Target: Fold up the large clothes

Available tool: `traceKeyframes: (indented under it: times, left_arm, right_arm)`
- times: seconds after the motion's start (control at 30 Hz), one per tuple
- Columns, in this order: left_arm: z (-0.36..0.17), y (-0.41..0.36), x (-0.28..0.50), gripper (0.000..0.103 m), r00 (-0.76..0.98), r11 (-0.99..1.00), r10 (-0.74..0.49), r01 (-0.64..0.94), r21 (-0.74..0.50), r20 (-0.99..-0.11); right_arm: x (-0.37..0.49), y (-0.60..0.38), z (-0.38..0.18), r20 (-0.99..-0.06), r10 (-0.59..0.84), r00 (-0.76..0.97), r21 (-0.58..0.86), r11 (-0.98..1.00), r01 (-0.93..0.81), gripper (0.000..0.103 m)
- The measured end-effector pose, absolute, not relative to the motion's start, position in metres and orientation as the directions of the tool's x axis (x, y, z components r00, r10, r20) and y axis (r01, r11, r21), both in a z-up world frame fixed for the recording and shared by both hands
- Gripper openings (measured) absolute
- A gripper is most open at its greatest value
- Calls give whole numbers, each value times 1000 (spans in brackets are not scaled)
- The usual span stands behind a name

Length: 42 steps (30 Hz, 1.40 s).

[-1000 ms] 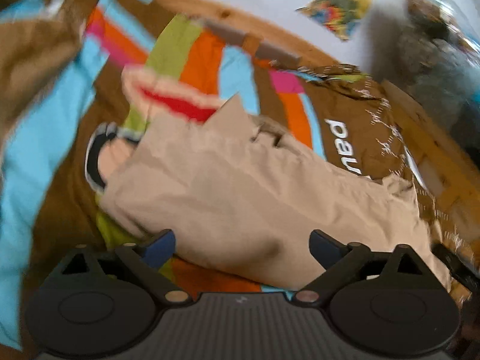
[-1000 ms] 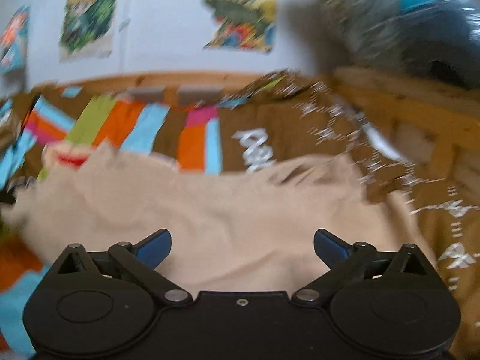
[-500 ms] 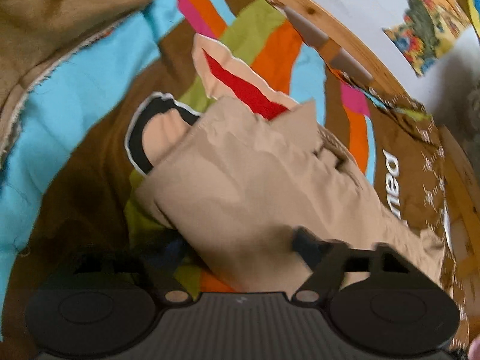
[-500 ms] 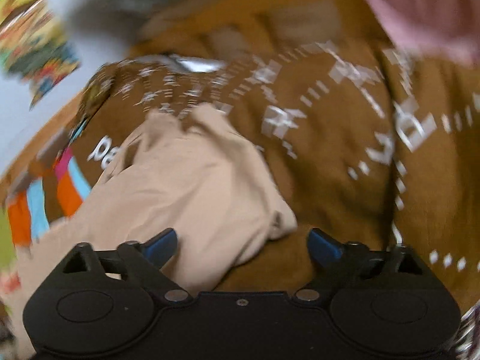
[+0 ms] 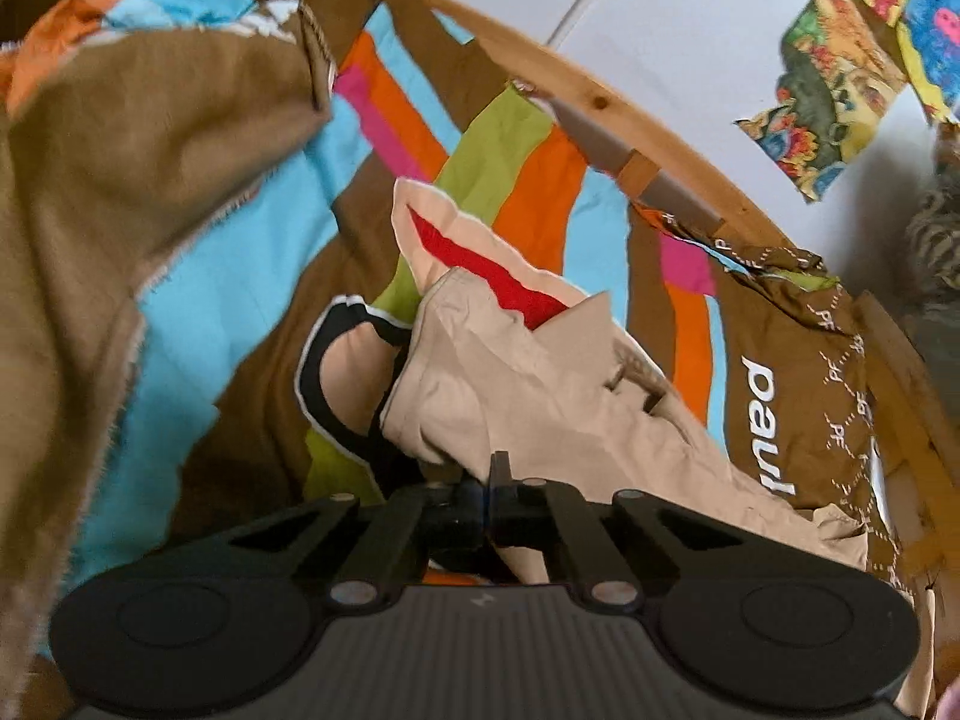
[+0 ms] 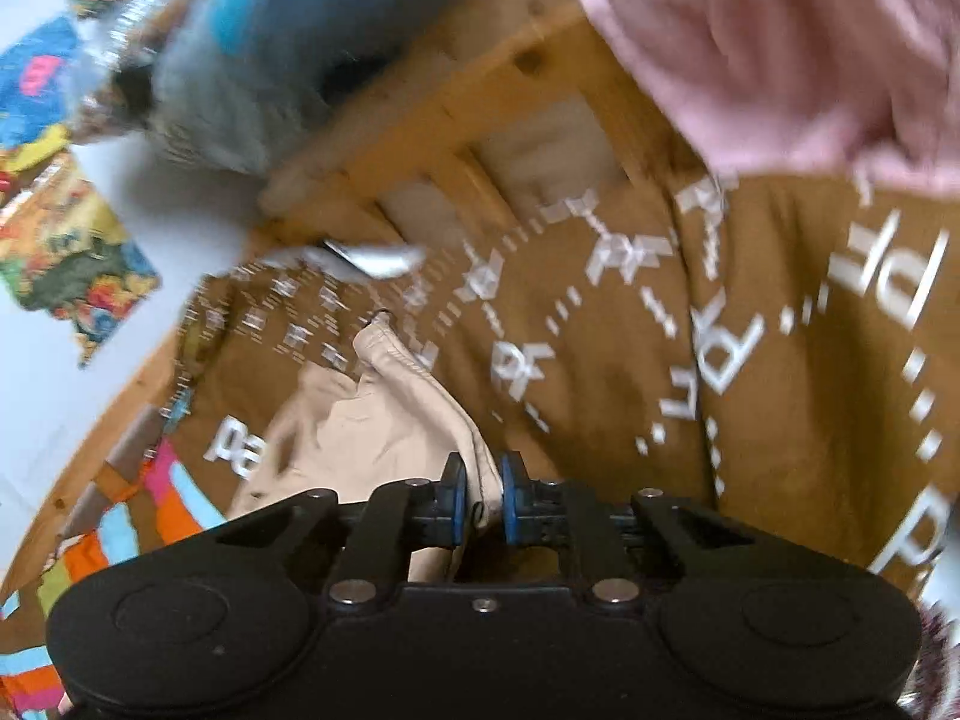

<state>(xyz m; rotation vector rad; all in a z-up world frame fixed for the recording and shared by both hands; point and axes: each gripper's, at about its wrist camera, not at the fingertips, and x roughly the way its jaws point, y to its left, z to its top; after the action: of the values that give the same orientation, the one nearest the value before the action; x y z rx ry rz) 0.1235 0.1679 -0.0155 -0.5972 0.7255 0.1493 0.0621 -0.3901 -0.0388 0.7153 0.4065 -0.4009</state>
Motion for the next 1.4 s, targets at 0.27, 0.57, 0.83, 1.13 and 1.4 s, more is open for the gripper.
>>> traceKeyframes:
  times: [0.27, 0.57, 0.83, 1.13, 1.4]
  left_arm:
    - [-48, 182, 120, 4, 718, 776, -154, -337, -532, -679]
    - [-72, 185, 121, 46, 709, 745, -168, -364, -559, -685]
    - [-66, 181, 130, 8, 714, 781, -109, -369, -503, -692]
    - [-4, 138, 127, 0, 821, 905, -121, -139, -401, -557]
    - [75, 39, 157, 0, 835, 950, -304, 229, -214, -459]
  right_arm:
    - [46, -386, -38, -551, -228, 803, 475, 705, 527, 14]
    - [51, -361, -35, -488, -294, 822, 332, 808, 486, 50]
    - [92, -259, -37, -369, -24, 929, -32, 999, 13, 52]
    - [122, -194, -87, -511, 127, 850, -212, 940, -268, 41]
    - [126, -219, -83, -546, 191, 815, -16, 971, -239, 39]
